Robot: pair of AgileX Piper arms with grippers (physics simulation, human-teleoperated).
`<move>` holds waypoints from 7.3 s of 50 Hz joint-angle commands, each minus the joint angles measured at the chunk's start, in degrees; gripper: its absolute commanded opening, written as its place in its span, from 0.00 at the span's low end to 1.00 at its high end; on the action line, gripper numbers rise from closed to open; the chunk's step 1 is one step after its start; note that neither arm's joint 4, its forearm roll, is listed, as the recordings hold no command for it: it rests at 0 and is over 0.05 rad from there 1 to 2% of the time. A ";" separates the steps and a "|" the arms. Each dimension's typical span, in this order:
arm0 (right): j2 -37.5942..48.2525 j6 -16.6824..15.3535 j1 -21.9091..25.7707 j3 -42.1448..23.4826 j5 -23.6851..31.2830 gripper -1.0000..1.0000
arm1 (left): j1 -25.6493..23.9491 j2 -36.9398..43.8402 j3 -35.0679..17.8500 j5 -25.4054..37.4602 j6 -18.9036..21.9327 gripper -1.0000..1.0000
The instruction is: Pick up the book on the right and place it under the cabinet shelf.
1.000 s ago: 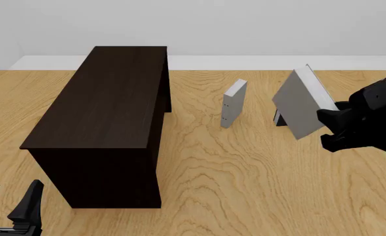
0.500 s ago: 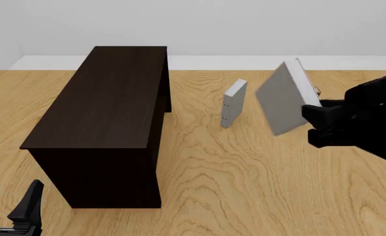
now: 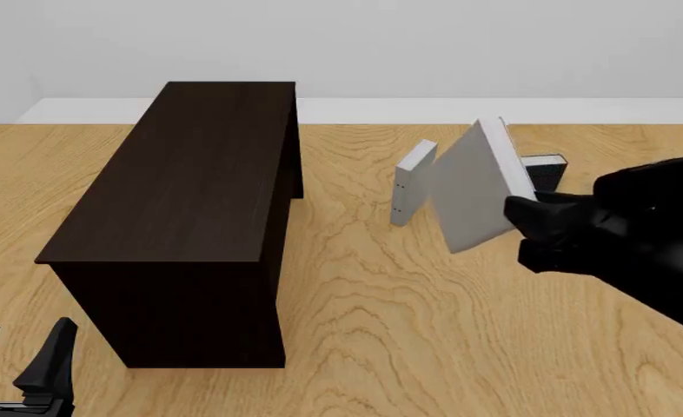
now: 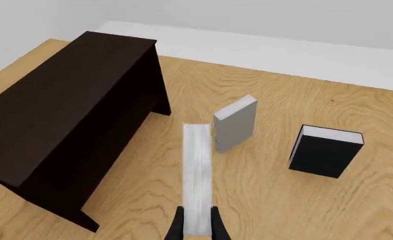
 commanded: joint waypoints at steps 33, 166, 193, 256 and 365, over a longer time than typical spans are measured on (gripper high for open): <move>-5.86 20.35 7.53 10.63 -16.64 0.00 | 0.00 0.00 0.00 0.00 0.00 1.00; 34.60 48.73 5.93 26.10 -85.25 0.00 | 0.00 0.00 0.00 0.00 0.00 1.00; 44.57 51.26 6.98 18.36 -85.25 0.00 | 0.00 0.00 0.00 0.00 0.00 1.00; 57.83 57.63 9.22 8.15 -85.25 0.00 | 0.00 0.00 0.00 0.00 0.00 1.00; 72.64 61.14 8.15 5.46 -85.25 0.00 | 0.00 0.00 0.00 0.00 0.00 1.00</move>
